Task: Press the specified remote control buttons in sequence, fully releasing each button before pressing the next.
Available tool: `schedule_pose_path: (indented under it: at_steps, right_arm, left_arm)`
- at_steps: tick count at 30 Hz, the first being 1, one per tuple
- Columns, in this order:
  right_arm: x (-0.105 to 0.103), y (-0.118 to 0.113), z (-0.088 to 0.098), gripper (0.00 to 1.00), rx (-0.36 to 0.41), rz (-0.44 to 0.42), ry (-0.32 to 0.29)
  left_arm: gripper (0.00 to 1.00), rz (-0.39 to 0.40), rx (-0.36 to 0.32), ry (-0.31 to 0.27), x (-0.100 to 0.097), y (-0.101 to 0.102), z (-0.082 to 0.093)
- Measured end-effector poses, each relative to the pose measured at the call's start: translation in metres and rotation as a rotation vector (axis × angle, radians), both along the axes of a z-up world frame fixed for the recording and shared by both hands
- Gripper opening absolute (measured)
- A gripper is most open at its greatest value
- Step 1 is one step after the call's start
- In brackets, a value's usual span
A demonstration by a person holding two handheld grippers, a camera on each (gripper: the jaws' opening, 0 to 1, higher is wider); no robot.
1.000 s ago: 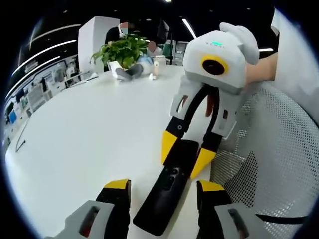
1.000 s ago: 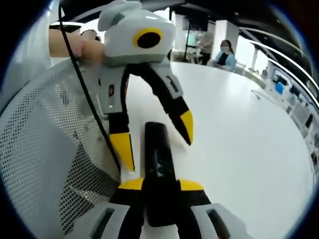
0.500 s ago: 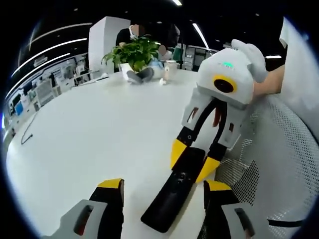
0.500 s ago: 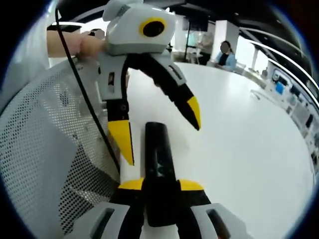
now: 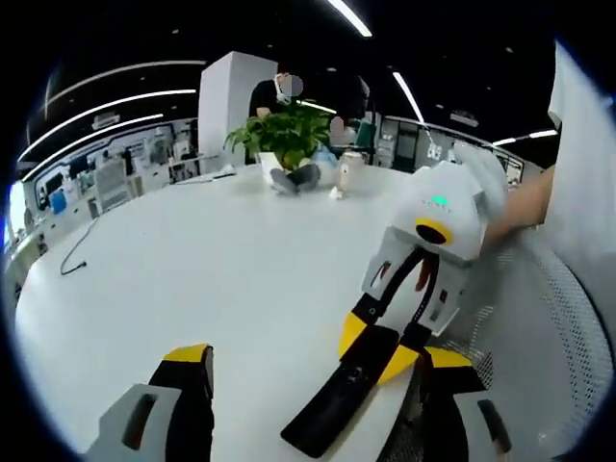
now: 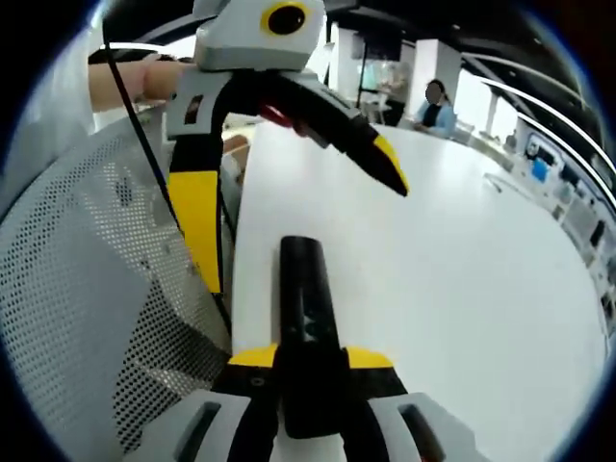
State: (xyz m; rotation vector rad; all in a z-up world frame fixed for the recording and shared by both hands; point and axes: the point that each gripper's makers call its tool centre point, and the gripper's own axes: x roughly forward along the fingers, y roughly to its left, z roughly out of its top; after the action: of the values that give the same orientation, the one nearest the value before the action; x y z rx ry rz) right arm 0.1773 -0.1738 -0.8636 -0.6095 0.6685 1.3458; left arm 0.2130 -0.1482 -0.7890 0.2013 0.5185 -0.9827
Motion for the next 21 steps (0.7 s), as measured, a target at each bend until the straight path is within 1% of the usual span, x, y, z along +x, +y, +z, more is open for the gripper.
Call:
schedule_pose_path:
  at_steps: [3,9,11,13,14,16,20,21]
  right_arm:
    - [0.000,0.000,0.000,0.21,0.001,-0.001,0.000]
    - [0.000,0.000,0.000,0.21,0.001,-0.002,0.000]
    - [0.000,0.000,0.000,0.21,0.001,-0.001,0.000]
    - [0.000,0.000,0.000,0.21,0.002,-0.002,0.001]
    - [0.000,0.000,0.000,0.21,0.003,-0.002,0.001]
    - [0.000,0.000,0.000,0.21,0.006,-0.005,0.004]
    - [0.001,0.000,-0.001,0.21,0.007,-0.008,0.003]
    - [0.001,0.000,-0.001,0.21,0.008,-0.007,0.003]
  left_arm:
    - [1.00,0.033,-0.025,-0.032,0.003,0.003,0.009]
    - [1.00,0.085,-0.053,-0.055,0.005,0.009,0.020]
    - [1.00,0.110,-0.049,-0.049,0.006,0.012,0.019]
    - [1.00,0.135,-0.056,-0.068,0.008,0.016,0.023]
    - [1.00,0.154,-0.074,-0.086,0.011,0.017,0.027]
    - [1.00,0.175,-0.086,-0.105,0.012,0.019,0.032]
    - [1.00,0.202,-0.066,-0.147,0.012,0.027,0.038]
    - [0.99,0.203,-0.058,-0.150,0.012,0.028,0.040]
